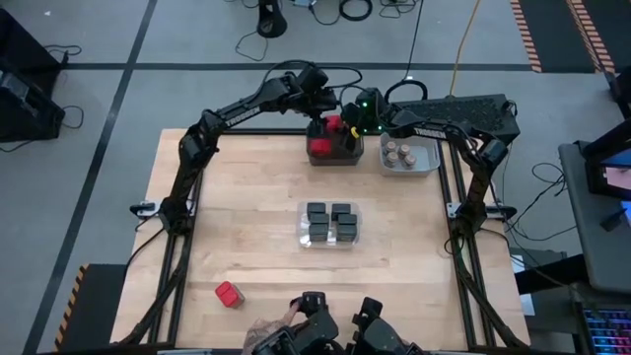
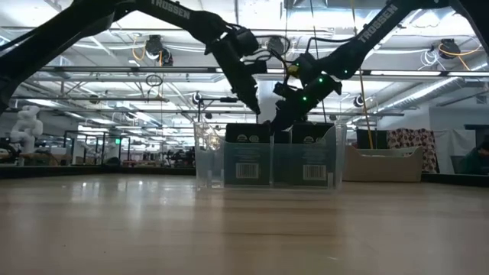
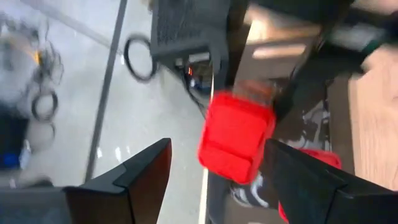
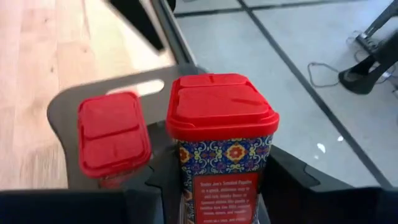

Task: Sort spices by type
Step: Put the red seasoning can into the black bin

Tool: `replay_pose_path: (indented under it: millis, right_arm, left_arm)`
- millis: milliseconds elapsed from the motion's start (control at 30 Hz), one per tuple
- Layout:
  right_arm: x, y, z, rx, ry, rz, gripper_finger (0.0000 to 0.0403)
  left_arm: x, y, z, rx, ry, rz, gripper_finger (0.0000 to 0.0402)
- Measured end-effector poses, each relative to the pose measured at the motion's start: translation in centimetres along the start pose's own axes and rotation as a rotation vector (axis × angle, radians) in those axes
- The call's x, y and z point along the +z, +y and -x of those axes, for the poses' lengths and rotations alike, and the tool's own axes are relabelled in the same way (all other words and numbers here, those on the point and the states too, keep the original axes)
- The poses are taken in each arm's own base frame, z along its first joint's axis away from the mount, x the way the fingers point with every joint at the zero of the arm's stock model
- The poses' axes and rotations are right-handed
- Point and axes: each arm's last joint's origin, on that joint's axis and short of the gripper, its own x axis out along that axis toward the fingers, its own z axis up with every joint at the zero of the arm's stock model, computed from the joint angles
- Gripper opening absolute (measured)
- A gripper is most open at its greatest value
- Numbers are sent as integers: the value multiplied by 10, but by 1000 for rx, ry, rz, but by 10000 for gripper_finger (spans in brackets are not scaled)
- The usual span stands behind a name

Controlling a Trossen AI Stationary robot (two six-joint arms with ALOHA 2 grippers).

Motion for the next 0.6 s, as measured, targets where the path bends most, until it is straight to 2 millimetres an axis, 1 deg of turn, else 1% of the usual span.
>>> replay_pose_path:
  millis: [67,200,333,467,600]
  right_arm:
    - [1,0,1,0,-7,1,155]
    - [1,1,1,11,-1,-2,153]
    - [0,1,1,14,6,-13,152]
    - [0,1,1,19,7,-16,155]
    - [2,2,3,22,2,-13,152]
  left_arm:
    - [-2,-1,-1,-4,27,54,263]
    - [-5,2,1,-86,-23,121,263]
    - [-10,10,9,-164,-67,193,263]
    - [-13,25,29,-132,-110,248,263]
    - [-15,45,63,-78,-204,297,263]
